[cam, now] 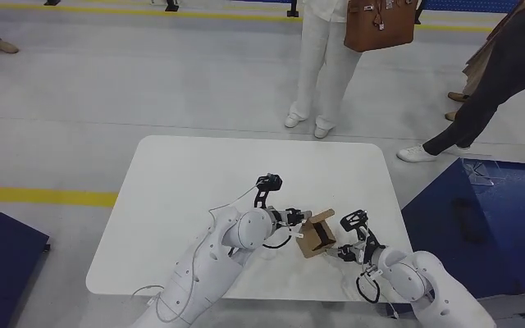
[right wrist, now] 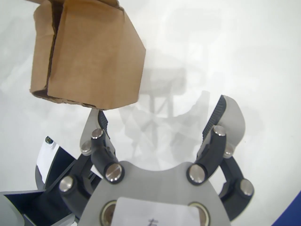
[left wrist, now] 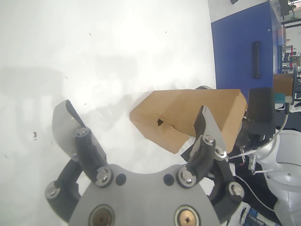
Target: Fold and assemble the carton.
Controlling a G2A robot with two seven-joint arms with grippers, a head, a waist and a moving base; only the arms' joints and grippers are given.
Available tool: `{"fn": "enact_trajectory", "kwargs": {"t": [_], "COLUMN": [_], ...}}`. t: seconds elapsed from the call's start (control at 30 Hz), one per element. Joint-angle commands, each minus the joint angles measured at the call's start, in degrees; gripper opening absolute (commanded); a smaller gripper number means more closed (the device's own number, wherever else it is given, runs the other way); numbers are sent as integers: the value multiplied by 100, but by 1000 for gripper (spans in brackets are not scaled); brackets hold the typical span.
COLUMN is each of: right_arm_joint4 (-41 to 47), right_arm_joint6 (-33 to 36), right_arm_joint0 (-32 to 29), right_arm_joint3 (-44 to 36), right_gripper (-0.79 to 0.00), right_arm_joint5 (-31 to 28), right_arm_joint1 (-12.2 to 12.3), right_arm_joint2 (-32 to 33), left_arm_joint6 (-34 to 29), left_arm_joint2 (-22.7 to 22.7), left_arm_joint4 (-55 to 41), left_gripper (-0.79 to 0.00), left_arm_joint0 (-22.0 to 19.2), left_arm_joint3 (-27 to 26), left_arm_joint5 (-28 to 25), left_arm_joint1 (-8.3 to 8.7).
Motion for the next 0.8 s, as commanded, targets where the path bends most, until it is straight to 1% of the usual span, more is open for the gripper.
{"fn": "enact_trajectory", "kwargs": {"t": [0.0,0.27,0.43,0.77], "right_arm_joint4": [19,87,182,420], "right_arm_joint6": [-13,-35,-27,23], "right_arm_joint0": [48,120,166,174], "right_arm_joint3": [41,90,133,134], "right_gripper": [0,0,0,0], "right_arm_joint5": [36,127,148,100], "right_arm_joint1": [-12,-59,-93,-126], "right_arm_joint2": [22,65,61,210], "left_arm_joint6": [-16,-44,-16,-105], "left_arm_joint2": [32,104,125,247], "left_arm_joint4": [57,132,195,194], "left_gripper": [0,0,0,0], "left_arm_joint0": [24,91,91,-38], "left_arm_joint3": [-47,-94,-34,336], "left_arm_joint5": [0,8,53,115], "left_arm_joint1": [-1,-18,-32,-109]}}
